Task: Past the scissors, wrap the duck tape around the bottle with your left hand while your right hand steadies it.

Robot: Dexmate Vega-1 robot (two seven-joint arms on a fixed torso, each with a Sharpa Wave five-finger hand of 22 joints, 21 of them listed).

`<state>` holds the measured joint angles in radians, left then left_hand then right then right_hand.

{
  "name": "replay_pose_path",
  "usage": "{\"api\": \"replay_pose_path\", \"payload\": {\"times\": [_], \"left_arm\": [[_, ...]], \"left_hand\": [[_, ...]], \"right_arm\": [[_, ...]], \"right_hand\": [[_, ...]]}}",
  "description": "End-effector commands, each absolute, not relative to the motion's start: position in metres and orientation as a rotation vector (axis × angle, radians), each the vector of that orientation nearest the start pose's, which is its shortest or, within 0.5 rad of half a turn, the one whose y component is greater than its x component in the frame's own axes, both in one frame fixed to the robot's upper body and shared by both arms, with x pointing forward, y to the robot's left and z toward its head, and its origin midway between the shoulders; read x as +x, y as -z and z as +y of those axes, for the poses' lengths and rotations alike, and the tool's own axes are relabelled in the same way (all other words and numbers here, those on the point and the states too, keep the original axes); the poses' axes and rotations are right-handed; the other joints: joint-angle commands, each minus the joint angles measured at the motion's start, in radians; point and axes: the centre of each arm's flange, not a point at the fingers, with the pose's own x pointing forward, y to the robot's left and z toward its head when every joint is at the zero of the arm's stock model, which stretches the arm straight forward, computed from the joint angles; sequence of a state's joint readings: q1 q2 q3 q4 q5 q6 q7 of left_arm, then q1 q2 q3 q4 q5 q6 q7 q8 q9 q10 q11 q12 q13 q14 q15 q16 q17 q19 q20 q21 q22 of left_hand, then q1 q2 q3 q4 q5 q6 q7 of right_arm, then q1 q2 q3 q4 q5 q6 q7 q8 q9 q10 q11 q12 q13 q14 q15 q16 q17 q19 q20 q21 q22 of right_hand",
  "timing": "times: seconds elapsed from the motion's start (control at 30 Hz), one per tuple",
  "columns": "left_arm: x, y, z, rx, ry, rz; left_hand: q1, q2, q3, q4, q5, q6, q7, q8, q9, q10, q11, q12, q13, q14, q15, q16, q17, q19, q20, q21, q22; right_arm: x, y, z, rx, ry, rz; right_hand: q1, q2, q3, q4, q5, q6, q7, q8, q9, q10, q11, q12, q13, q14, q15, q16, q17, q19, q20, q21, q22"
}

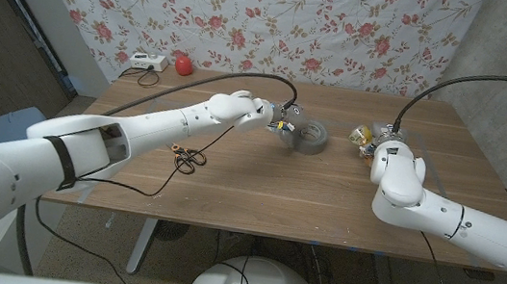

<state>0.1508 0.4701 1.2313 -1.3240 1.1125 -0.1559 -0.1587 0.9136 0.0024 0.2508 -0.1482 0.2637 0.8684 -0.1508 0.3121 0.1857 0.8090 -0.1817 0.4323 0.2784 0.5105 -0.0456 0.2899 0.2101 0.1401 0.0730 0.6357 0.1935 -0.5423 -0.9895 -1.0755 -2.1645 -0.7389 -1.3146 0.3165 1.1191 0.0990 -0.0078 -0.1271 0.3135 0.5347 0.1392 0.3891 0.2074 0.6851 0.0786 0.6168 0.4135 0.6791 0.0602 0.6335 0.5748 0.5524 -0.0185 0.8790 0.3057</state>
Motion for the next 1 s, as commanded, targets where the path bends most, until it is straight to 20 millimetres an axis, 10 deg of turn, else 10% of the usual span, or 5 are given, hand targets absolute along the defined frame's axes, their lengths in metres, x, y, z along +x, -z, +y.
{"api": "replay_pose_path", "payload": {"times": [0.03, 0.13, 0.63, 1.0], "left_arm": [[0.629, -0.009, 0.017, 2.098, 0.066, -1.526], [0.631, -0.008, 0.020, 2.011, 0.072, -1.508], [0.630, -0.048, 0.037, 1.272, 0.052, -1.326], [0.621, -0.069, 0.043, 1.085, 0.028, -1.324]], "left_hand": [[0.142, 0.087, 0.034, -0.024, -0.032, 0.255, 0.021, 0.091, 0.011, 0.248, -0.025, 0.157, 0.118, 0.164, -0.188, 0.071, 0.056, 0.064, -0.030, 0.031, 0.009], [0.186, 0.100, 0.035, -0.018, -0.055, 0.269, 0.035, 0.092, 0.009, 0.322, -0.025, 0.197, 0.147, 0.215, -0.194, 0.099, 0.082, 0.089, -0.060, 0.049, 0.012], [0.239, 0.086, 0.025, -0.017, -0.054, 0.301, 0.077, 0.098, 0.007, 0.382, -0.023, 0.182, 0.122, 0.224, -0.193, 0.101, 0.097, 0.084, -0.047, 0.059, 0.015], [0.260, 0.086, 0.017, -0.011, -0.049, 0.306, 0.086, 0.095, 0.007, 0.390, -0.020, 0.173, 0.122, 0.236, -0.194, 0.108, 0.109, 0.091, -0.044, 0.070, 0.017]], "right_arm": [[0.533, -0.005, -0.264, -1.530, 0.397, -0.002], [0.532, -0.007, -0.264, -1.533, 0.411, -0.012], [0.537, -0.007, -0.263, -1.506, 0.485, -0.098], [0.542, -0.004, -0.263, -1.477, 0.529, -0.165]], "right_hand": [[0.092, 0.084, 0.107, 0.099, -0.008, 0.454, -0.171, -0.007, 0.004, 0.311, -0.111, 0.089, 0.045, 0.328, -0.269, -0.002, 0.246, -0.020, -0.005, 0.010, -0.002], [0.091, 0.082, 0.109, 0.101, -0.011, 0.455, -0.173, -0.010, 0.004, 0.307, -0.114, 0.088, 0.049, 0.322, -0.269, -0.005, 0.248, -0.027, -0.008, 0.011, -0.004], [0.091, 0.073, 0.115, 0.105, -0.025, 0.470, -0.180, -0.022, 0.005, 0.301, -0.109, 0.086, 0.062, 0.302, -0.269, -0.022, 0.257, -0.056, -0.022, 0.020, -0.017], [0.093, 0.066, 0.116, 0.105, -0.031, 0.487, -0.180, -0.029, 0.006, 0.304, -0.105, 0.084, 0.069, 0.286, -0.269, -0.033, 0.264, -0.074, -0.029, 0.028, -0.026]]}}
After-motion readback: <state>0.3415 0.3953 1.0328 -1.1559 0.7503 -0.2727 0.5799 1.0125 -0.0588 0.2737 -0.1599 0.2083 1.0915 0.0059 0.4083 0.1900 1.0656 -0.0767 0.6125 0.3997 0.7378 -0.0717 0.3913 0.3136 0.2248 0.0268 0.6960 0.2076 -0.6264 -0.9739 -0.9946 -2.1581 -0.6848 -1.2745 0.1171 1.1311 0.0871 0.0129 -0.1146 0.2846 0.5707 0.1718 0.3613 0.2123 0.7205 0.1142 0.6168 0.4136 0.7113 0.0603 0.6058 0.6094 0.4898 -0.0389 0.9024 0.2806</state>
